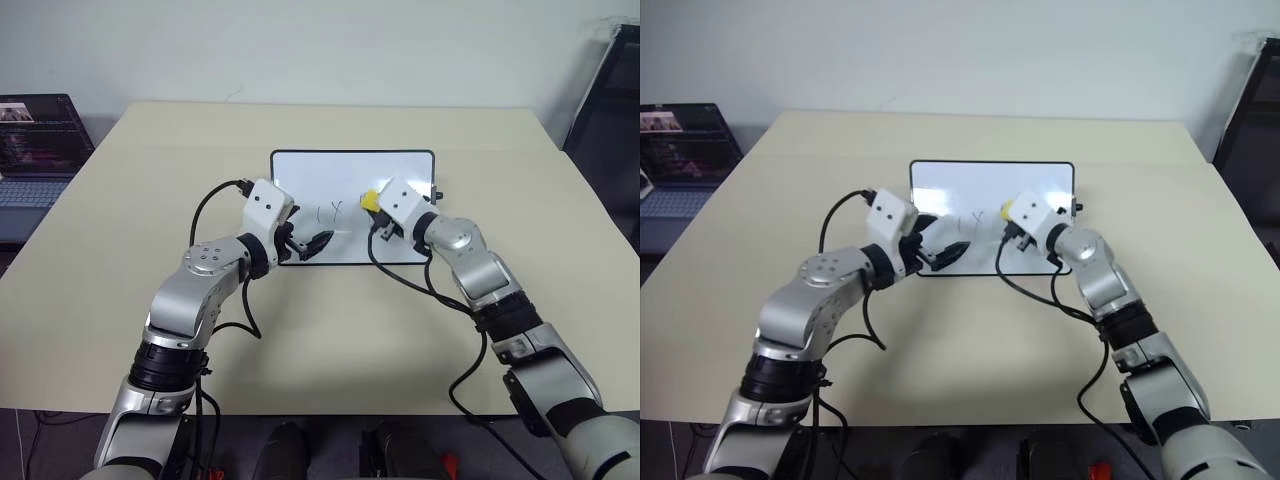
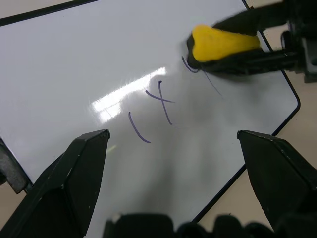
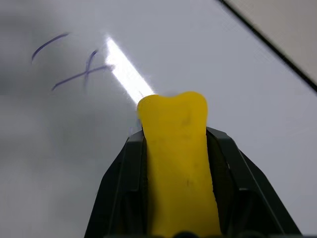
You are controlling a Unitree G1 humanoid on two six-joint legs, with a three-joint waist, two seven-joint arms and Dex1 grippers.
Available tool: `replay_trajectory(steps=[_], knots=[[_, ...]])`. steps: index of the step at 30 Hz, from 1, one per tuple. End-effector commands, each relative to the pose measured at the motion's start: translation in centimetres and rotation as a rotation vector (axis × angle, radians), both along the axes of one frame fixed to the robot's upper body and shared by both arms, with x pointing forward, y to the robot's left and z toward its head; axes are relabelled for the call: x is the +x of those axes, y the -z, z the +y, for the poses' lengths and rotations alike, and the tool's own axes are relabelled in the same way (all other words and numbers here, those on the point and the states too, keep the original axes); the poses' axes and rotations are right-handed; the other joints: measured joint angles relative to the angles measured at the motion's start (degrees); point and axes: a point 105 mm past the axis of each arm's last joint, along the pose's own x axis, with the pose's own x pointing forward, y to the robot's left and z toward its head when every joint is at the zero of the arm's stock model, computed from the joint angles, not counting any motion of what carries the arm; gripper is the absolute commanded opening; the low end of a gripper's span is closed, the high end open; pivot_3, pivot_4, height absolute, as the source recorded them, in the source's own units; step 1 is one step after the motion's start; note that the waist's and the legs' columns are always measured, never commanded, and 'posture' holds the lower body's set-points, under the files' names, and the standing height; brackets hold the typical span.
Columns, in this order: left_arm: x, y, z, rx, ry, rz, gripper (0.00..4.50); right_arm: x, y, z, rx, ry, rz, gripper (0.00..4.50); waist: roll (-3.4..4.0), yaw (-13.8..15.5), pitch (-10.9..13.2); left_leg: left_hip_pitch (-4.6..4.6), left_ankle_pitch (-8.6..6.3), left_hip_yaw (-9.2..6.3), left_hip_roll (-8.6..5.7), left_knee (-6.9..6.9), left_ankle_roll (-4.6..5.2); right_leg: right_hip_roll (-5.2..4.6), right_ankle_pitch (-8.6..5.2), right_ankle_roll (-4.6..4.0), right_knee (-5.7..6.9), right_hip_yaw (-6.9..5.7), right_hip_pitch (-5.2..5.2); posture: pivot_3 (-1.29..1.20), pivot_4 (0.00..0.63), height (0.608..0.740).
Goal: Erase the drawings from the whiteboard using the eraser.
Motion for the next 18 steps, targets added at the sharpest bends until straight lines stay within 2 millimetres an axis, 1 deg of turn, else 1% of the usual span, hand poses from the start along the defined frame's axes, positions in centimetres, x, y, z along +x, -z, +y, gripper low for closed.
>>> replay_trajectory(steps=[1, 2, 4, 9, 11, 15, 18], knots=[[0.1, -0.9, -0.1, 0.001, -0.001, -0.039, 4.50, -0.5, 1.3, 0.1, -0.092, -0.029, 0.019, 1.27, 0.00, -0.2, 0.0, 0.03, 0.00, 0.01, 0.00, 0.02, 0.00, 0.00, 0.00, 0.00, 0.08, 0.01, 0.00, 0.00, 0.150, 0.740], [0.0, -0.8, -0.1, 0.004, -0.001, -0.034, 4.50, -0.4, 1.1, 0.1, -0.097, -0.029, 0.005, 1.27, 0.00, -0.3, 0.0, 0.05, 0.00, 0.00, -0.01, 0.04, 0.00, 0.01, 0.00, 0.00, 0.15, 0.01, 0.00, 0.00, 0.150, 0.740], [-0.1, -0.5, -0.2, 0.007, 0.003, -0.022, 4.50, 0.1, 0.1, 0.1, -0.079, -0.003, -0.041, 1.27, 0.00, -0.3, 0.0, 0.08, 0.02, -0.02, -0.02, 0.07, -0.01, 0.01, 0.00, 0.00, 0.31, 0.00, -0.02, 0.00, 0.150, 0.740], [-0.6, 0.0, -0.2, 0.014, 0.014, 0.000, 4.50, 1.4, -3.5, -0.2, -0.018, 0.065, -0.184, 1.27, -0.01, -0.6, 0.0, 0.09, 0.08, -0.01, -0.04, 0.12, -0.04, 0.01, 0.00, 0.00, 0.51, 0.04, -0.08, 0.00, 0.150, 0.740], [-0.9, 0.3, -0.2, 0.016, 0.018, 0.009, 4.50, 1.6, -4.5, 0.0, 0.003, 0.064, -0.210, 1.26, -0.01, -0.6, 0.0, 0.08, 0.09, -0.03, -0.04, 0.12, -0.04, 0.01, 0.00, 0.00, 0.51, 0.02, -0.08, 0.00, 0.150, 0.740], [-1.3, 0.8, -0.4, 0.016, 0.031, 0.025, 4.50, 1.6, -5.2, 1.0, 0.024, 0.040, -0.224, 1.26, -0.01, -0.7, 0.0, 0.03, 0.09, -0.04, -0.01, 0.05, -0.04, 0.02, 0.00, 0.00, 0.46, 0.00, -0.15, 0.00, 0.150, 0.740], [-1.5, 1.0, -0.5, 0.017, 0.036, 0.030, 4.50, 1.4, -4.7, 1.6, 0.010, 0.008, -0.199, 1.26, 0.00, -0.8, 0.0, -0.04, 0.09, -0.02, 0.01, 0.00, -0.05, 0.02, 0.00, 0.00, 0.39, 0.01, -0.20, 0.00, 0.150, 0.740]])
